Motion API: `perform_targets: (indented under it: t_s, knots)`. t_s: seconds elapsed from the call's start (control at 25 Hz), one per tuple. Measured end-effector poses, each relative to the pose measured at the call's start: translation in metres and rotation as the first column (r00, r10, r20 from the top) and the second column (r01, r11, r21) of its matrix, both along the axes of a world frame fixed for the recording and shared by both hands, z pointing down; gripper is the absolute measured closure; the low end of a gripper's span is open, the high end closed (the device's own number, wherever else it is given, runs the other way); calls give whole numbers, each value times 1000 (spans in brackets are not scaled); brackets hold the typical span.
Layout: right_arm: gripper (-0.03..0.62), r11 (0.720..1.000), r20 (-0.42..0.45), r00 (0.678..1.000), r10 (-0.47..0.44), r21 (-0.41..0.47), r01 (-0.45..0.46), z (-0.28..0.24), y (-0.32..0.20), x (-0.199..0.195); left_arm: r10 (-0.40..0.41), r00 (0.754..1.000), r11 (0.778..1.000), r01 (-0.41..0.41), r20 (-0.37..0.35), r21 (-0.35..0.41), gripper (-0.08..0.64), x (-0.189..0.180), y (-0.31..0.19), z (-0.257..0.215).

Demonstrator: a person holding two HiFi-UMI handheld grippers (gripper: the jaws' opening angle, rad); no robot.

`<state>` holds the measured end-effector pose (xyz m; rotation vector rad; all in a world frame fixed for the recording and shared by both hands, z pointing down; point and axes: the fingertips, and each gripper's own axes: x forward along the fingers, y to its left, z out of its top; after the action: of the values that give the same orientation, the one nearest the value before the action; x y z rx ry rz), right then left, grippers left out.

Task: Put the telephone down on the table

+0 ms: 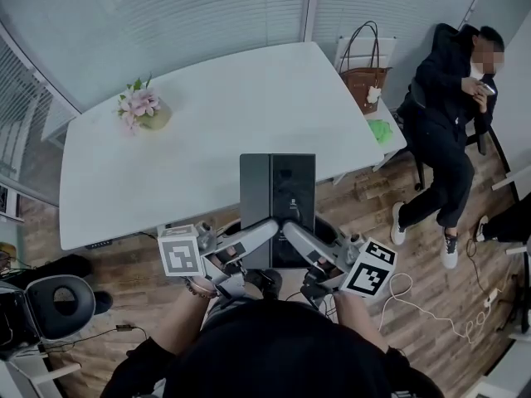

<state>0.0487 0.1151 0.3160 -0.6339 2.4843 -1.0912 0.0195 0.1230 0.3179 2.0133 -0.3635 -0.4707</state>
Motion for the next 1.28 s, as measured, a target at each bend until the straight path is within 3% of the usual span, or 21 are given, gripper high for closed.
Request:
perform_targets:
  t_s: [1.08, 1.28]
  knots:
    - [373, 999, 3, 999, 45, 9, -45, -3, 3, 4, 54, 999, 998, -54, 6, 30, 370, 4, 2, -4]
    - [373, 997, -1, 997, 82, -3, -82, 1, -28, 7, 84, 996, 996, -84, 3, 21, 370, 8, -30, 0]
